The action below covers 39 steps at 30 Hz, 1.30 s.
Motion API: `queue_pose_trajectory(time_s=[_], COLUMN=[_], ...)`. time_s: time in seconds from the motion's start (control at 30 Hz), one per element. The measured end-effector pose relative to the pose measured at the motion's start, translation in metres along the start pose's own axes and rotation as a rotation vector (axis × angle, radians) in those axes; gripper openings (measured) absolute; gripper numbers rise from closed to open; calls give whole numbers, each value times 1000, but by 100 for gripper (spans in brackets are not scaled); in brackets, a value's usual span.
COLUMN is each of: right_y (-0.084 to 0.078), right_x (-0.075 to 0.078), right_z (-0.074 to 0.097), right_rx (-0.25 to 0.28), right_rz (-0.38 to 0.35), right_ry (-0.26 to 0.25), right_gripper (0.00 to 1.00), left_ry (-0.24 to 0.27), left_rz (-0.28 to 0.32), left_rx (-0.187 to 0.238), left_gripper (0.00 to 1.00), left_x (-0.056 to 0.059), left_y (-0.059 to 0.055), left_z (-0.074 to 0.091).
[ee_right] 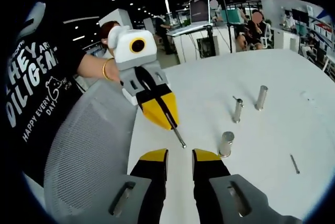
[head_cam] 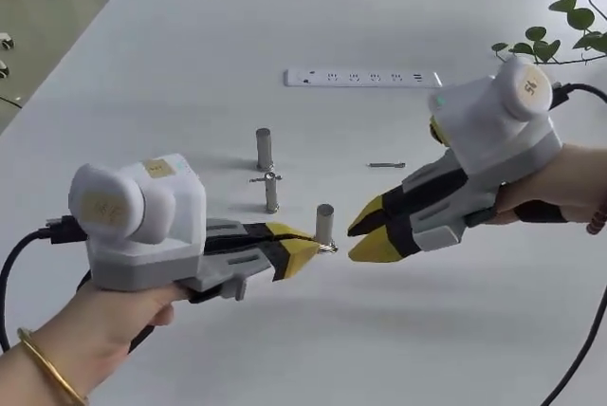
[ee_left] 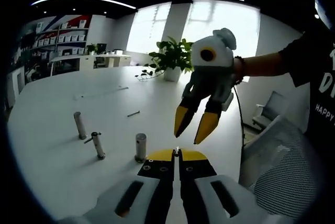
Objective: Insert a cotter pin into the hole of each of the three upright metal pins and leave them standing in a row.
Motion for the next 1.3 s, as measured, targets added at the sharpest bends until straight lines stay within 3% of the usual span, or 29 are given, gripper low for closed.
queue_pose_trajectory(time_s=[0.23, 0.43, 0.6, 0.97, 1.3], right_y=[-2, -2, -3, -2, 1], right_x=[-4, -16, -21, -24, -25], right_z=[-1, -4, -6, -7, -7], right_rx=[1, 14, 4, 16, -25], right_rz=[1, 2, 13, 14, 75], right_ry=[48, 146, 181, 203, 179], right_gripper=[14, 11, 8, 0, 0], left_ry=[-67, -129, -162, -206, -184], left_rz=[-4, -23, -24, 7, -4], left_rx=[21, 40, 50, 74, 76], left_gripper=[0, 0, 0, 0, 1], left_x=[9, 19, 24, 27, 26], left_y=[1, 3, 3, 4, 1], left_z=[2, 5, 6, 7, 6])
Point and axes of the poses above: the centre of the closed fingertips' face, and the gripper's own axes: z roughly backward along the fingers, x roughly to its right, y roughly out of its top, the point moved 9 cm from there along z, roughly backward along the fingers, and after that the axes turned 5 degrees about y, right-handed, at the moved point
